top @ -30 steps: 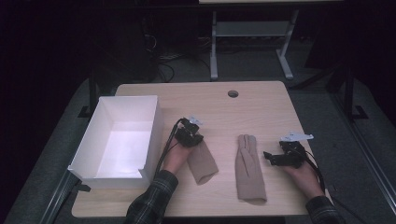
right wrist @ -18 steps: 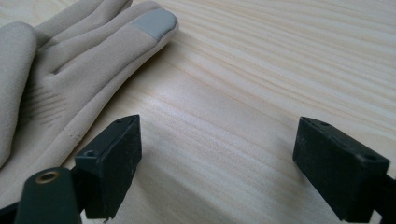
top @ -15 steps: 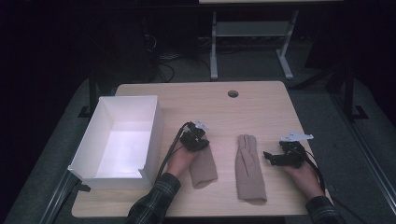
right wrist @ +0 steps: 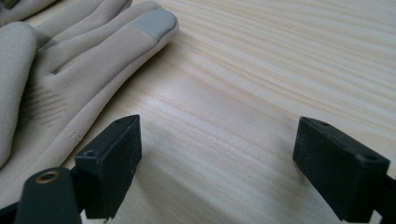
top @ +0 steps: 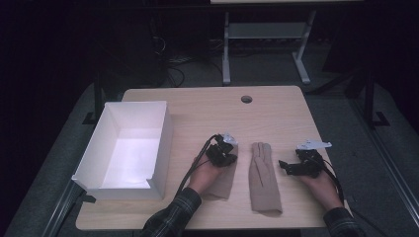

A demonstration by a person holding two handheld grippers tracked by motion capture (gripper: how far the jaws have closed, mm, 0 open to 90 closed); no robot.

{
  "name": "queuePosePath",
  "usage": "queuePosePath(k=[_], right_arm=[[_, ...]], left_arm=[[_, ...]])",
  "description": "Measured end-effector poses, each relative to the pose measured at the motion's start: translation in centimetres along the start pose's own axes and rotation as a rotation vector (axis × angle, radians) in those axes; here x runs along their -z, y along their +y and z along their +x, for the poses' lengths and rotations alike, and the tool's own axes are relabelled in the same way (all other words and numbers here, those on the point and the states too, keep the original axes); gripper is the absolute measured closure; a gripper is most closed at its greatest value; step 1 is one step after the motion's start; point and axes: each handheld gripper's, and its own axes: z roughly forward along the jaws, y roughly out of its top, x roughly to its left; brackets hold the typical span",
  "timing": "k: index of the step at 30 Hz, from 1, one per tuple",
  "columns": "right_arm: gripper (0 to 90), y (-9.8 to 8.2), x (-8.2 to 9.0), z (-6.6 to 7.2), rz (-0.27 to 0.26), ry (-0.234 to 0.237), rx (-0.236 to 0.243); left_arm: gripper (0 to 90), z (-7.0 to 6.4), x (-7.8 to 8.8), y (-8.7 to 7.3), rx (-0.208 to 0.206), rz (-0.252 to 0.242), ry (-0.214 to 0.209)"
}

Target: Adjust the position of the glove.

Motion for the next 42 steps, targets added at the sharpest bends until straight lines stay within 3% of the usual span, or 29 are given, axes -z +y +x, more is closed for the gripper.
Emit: queuePosePath(k=[3,7,11,17,25,33,38,42], right_arm=[[15.2,0.0,0.0,0.0,0.0,0.0,0.0],[15.2,0.0,0.0,0.0,0.0,0.0,0.0],[15.2,0.0,0.0,0.0,0.0,0.0,0.0],[15.2,0.0,0.0,0.0,0.0,0.0,0.0],[15.2,0.0,0.0,0.0,-0.004,-0.002,0.006],[15.2,0.0,0.0,0.0,-0.004,-0.002,0.006],[15.2,0.0,0.0,0.0,-0.004,-0.002,0.007],[15.2,0.0,0.0,0.0,-0.003,-0.003,0.005]], left_arm=[[87.6,-0.1,0.6,0.1,0.004,-0.018,-0.005],[84.7,0.3,2.4,-0.3,0.018,-0.048,0.023],[80.9,1.4,4.2,-1.6,0.046,-0.056,0.072],[74.8,2.5,5.5,-3.5,0.101,-0.067,0.104],[63.1,2.5,5.2,-4.1,0.123,-0.052,0.1],[60.8,2.3,4.0,-4.7,0.106,0.002,0.112],[60.9,2.2,3.9,-4.8,0.115,-0.009,0.118],[73.8,2.1,3.9,-4.8,0.111,-0.005,0.086]])
